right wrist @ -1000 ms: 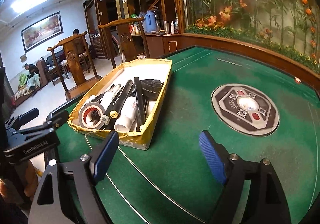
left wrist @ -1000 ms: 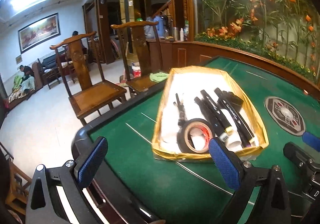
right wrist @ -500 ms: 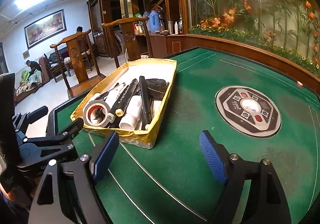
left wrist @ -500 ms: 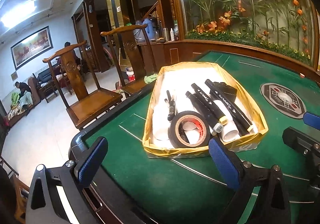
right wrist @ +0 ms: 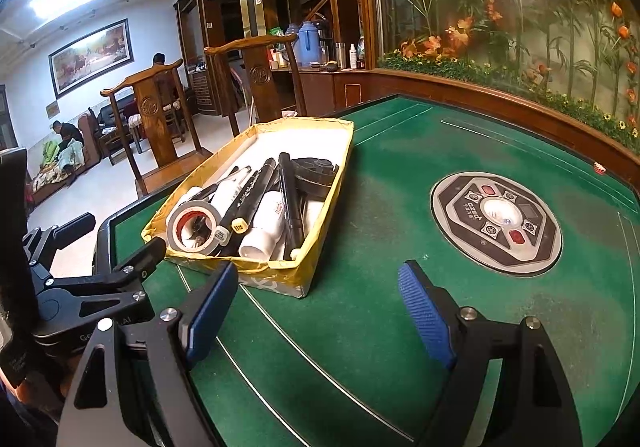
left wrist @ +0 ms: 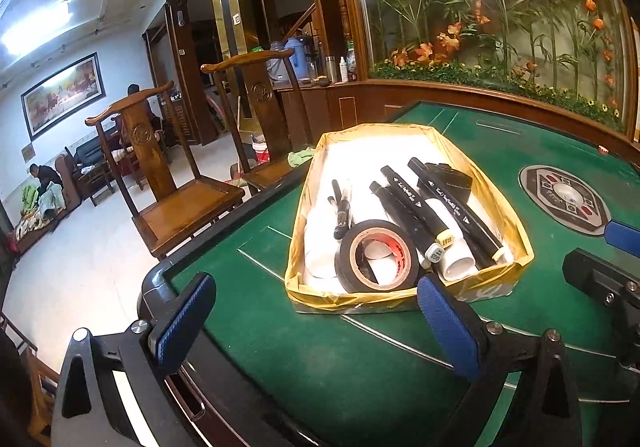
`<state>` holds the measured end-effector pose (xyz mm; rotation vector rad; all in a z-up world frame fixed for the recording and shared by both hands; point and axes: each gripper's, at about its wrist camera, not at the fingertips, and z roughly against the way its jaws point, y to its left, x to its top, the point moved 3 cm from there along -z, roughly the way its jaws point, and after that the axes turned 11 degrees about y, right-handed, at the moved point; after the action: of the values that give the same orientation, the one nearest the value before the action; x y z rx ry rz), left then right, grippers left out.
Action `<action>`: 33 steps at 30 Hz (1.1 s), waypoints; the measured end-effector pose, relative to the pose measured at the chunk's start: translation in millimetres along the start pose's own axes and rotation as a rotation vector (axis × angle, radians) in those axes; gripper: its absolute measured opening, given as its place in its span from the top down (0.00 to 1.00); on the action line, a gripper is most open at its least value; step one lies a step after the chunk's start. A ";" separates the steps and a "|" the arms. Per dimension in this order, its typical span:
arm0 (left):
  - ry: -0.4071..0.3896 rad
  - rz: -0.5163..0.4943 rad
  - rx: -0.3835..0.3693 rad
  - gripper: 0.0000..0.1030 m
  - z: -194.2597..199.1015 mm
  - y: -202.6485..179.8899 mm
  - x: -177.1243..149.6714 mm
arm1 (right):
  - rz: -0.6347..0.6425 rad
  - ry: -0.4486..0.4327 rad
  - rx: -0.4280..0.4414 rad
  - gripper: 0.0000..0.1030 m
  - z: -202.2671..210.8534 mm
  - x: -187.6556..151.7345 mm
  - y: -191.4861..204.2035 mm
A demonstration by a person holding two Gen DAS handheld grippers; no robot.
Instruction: Organize rigid objects
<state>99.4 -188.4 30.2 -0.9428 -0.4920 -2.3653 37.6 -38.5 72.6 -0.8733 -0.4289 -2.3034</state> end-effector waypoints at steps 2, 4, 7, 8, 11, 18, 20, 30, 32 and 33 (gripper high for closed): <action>0.000 0.003 -0.003 0.01 0.2 1.0 0.1 | 0.000 0.001 0.000 0.20 -0.2 0.1 -0.3; 0.002 0.005 -0.003 0.01 0.1 1.3 0.5 | -0.001 0.001 0.001 0.20 0.8 0.1 -0.8; 0.001 0.002 -0.004 0.01 -0.1 1.0 0.3 | -0.001 0.001 0.002 0.20 0.6 -0.1 -0.7; 0.001 0.000 -0.005 0.01 0.1 0.5 0.1 | 0.000 0.001 0.003 0.20 0.9 0.0 -0.6; -0.002 -0.006 -0.004 0.01 1.1 -0.6 -0.3 | -0.001 0.000 0.001 0.20 0.9 0.1 -0.8; -0.001 -0.012 -0.007 0.01 2.2 -1.5 -0.4 | -0.001 0.000 0.001 0.20 0.8 0.0 -0.7; -0.001 -0.010 -0.008 0.01 2.3 -1.4 -0.5 | -0.001 0.001 0.001 0.20 0.7 -0.1 -0.7; 0.002 -0.016 -0.012 0.01 3.0 -1.2 -0.9 | -0.001 0.002 0.002 0.20 2.5 0.3 -0.1; 0.003 -0.018 -0.012 0.01 3.1 -1.7 -1.0 | -0.001 0.001 0.002 0.20 2.6 0.4 -0.1; 0.003 -0.018 -0.011 0.01 3.4 -2.0 -1.3 | 0.000 0.001 0.002 0.20 2.4 0.4 -0.1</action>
<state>100.7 -184.6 31.4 -0.9438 -0.4885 -2.3874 38.4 -37.4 74.7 -0.8718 -0.4302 -2.3026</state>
